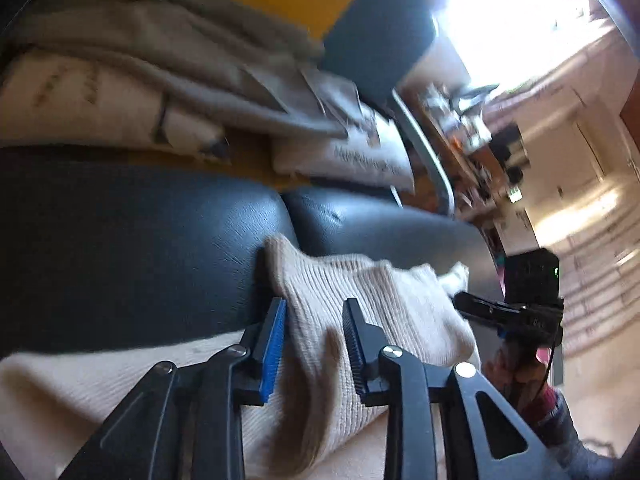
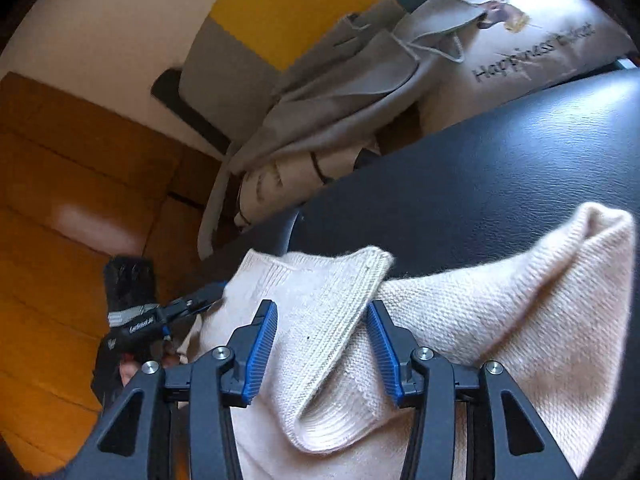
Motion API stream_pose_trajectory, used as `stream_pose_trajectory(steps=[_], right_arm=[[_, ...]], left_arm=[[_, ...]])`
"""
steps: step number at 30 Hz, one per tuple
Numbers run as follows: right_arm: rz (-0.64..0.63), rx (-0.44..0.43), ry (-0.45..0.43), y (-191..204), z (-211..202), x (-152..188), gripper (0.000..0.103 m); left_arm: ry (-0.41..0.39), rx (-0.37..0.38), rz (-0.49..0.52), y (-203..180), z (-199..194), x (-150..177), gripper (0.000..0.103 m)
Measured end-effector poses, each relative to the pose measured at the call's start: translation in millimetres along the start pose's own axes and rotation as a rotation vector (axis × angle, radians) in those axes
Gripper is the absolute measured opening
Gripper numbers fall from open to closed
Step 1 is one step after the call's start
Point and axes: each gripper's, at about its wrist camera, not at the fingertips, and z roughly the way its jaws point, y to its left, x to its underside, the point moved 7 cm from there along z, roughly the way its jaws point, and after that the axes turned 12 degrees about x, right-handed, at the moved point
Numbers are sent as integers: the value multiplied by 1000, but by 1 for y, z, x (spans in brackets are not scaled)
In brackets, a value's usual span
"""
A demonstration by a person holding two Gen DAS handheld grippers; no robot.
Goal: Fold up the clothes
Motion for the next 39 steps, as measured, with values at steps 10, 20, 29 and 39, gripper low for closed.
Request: stream_pose_trajectory(steps=[10,20,29,39], right_arm=[[-214,57,-131,40,-33,-56,7],[-434,36,-212,98,-89,-7,7],[-240,219,-194,45,-23,-49,7],[-253,320,-282,46,-25,-48,39]], left_arm=[[-231,20,187,-57,-48,-34,5],[-264,-5,280,-80,-74,1,5],[-293,-145,96,-26,-47,-39,5],[-323,-210,-121,36,-77,-8,18]])
